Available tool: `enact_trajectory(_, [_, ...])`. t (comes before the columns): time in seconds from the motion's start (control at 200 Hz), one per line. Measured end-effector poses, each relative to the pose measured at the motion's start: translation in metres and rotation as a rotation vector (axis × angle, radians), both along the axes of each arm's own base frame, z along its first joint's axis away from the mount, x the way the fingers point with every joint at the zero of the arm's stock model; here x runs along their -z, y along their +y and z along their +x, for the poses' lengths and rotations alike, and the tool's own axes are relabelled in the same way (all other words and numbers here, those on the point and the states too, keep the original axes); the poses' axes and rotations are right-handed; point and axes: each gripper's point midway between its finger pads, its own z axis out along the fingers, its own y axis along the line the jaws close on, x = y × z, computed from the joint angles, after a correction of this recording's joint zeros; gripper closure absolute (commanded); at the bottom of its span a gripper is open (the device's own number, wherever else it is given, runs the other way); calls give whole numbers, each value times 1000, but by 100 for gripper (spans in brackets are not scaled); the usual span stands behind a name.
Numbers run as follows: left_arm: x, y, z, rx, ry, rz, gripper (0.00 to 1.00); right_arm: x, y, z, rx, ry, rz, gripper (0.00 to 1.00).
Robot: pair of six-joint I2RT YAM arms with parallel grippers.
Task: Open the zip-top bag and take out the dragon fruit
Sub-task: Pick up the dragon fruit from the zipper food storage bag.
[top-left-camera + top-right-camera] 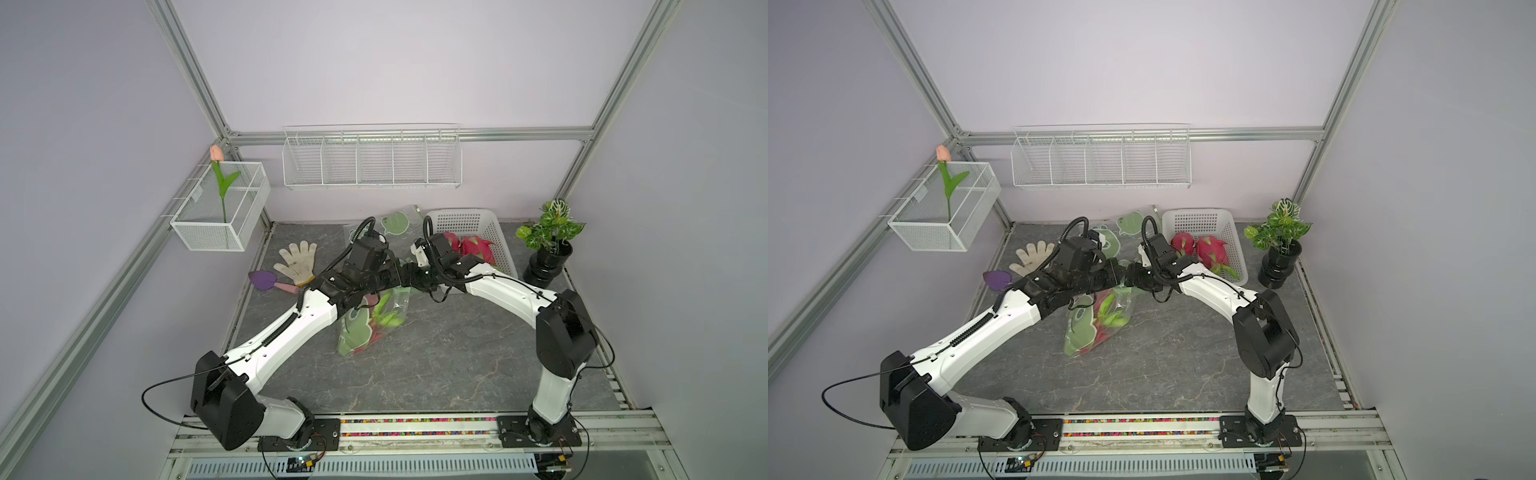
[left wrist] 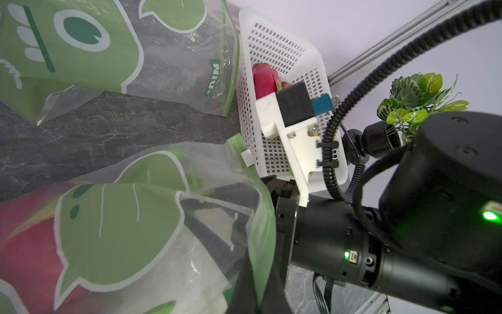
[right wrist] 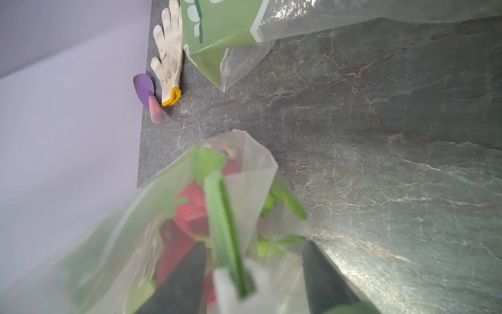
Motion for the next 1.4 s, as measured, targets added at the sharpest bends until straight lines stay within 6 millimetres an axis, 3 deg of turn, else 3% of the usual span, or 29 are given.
enact_trajectory(0.095, [2, -1, 1, -1, 1, 3, 100, 5, 1, 0, -1, 10, 0, 56])
enact_trajectory(0.165, [3, -1, 1, -2, 3, 5, 100, 6, 2, -2, -1, 19, 5, 58])
enact_trajectory(0.38, [5, -1, 3, -5, 2, 9, 100, 3, 7, -8, -23, 17, 10, 53])
enact_trajectory(0.585, [2, 2, 6, -24, -11, 15, 100, -18, 14, -24, -63, -10, 26, 51])
enact_trajectory(0.745, [-4, 6, 6, -41, -26, 16, 100, -34, 13, -26, -65, -38, 48, 52])
enact_trajectory(0.91, [-8, 7, 5, -43, -35, 10, 100, -38, 16, -25, -71, -48, 64, 52])
enact_trajectory(1.215, [-9, 6, 3, -33, -33, 4, 100, -12, 16, -19, -66, -19, 22, 51])
enact_trajectory(1.4, [-9, 5, 2, -25, -30, 0, 100, 2, 1, -12, -33, -15, -53, 50])
